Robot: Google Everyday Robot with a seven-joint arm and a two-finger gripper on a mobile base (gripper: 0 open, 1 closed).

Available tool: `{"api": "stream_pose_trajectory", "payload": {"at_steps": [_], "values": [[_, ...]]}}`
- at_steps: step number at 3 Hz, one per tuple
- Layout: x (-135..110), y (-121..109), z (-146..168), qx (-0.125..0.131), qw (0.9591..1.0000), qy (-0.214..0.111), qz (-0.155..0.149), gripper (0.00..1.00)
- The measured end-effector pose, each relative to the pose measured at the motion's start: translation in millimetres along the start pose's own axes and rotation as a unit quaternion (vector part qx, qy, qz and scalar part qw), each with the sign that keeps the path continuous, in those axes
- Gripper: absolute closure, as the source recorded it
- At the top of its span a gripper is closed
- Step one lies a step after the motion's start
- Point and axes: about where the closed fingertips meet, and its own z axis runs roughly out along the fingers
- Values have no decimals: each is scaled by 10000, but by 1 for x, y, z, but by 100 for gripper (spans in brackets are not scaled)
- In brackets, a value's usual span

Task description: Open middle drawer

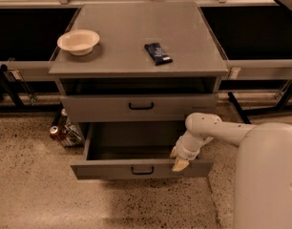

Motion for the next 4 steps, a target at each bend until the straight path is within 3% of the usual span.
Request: {"api": "stream_pose_trajectory", "payload": {"at_steps": [1,3,4], "values": [[0,0,0,-1,10000,0,0,0],[1,3,-8,118,9999,-54,-38,0],[5,11,-32,482,9987,-127,-93,0]]}}
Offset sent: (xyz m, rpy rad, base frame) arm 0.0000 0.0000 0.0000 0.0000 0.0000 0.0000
